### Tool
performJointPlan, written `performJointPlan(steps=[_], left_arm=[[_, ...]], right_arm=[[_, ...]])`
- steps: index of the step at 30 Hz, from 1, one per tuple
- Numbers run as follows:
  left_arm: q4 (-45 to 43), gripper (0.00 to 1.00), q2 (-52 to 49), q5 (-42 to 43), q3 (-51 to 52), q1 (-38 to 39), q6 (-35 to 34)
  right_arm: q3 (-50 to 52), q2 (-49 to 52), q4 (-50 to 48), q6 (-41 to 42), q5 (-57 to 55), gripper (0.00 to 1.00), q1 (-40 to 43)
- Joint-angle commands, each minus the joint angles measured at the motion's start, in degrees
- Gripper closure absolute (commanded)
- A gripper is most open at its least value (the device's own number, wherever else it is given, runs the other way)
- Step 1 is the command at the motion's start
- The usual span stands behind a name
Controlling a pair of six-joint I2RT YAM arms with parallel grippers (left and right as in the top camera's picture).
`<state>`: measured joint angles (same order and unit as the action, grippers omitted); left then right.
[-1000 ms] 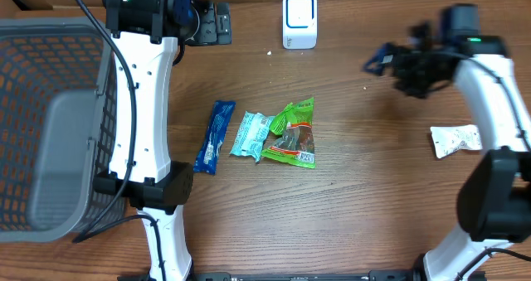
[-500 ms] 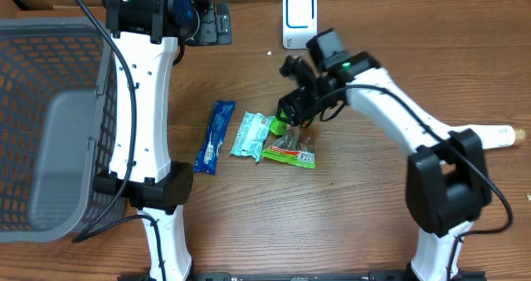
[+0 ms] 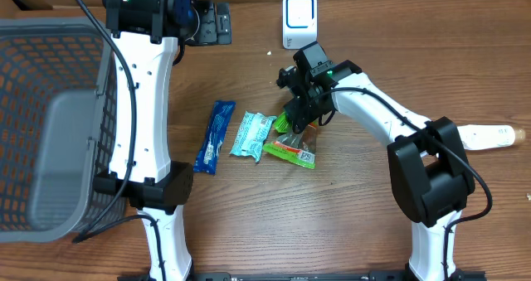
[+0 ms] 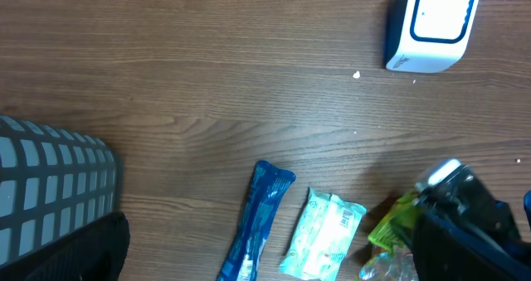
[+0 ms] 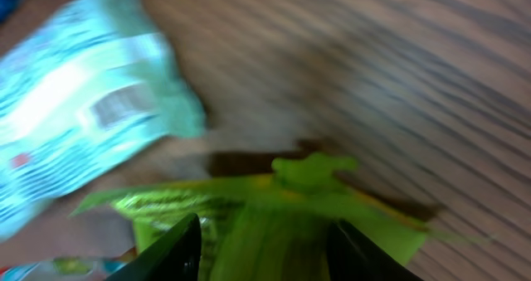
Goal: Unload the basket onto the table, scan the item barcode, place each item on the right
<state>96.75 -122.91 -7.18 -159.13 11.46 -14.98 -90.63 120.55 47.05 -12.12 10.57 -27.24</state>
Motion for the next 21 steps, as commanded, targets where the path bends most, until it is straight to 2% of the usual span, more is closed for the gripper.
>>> performJointPlan(steps=[1, 5, 9, 11, 16, 21], left_arm=[[0.04, 0.00, -0.39, -0.72, -0.39, -0.57, 0.00], [0.04, 0.00, -0.39, -0.72, -0.39, -0.57, 0.00], [0.04, 0.00, -0.39, -0.72, -0.39, -0.57, 0.00], [0.04, 0.01, -0.39, -0.72, -0.39, -0.57, 0.00], [0.04, 0.00, -0.39, -0.70, -0.39, -0.57, 0.00], [0.04, 0.00, -0.39, -0.72, -0.39, -0.57, 0.00]], right_arm=[[0.59, 0.48, -0.74, 11.58, -6.82, 0.43, 2.19], [0.59, 1.11, -0.13, 18.82, -8.35, 0.43, 3.91], [0.59, 1.75, 4.72, 32.76, -17.09, 0.43, 5.99], [0.59, 1.86, 8.44, 37.57, -19.10, 0.40, 7.34], [0.55, 1.84, 16.57, 40.46, -15.89, 0.24, 10.97], [-2.14, 1.81, 25.77, 37.03, -3.87, 0.11, 14.75]])
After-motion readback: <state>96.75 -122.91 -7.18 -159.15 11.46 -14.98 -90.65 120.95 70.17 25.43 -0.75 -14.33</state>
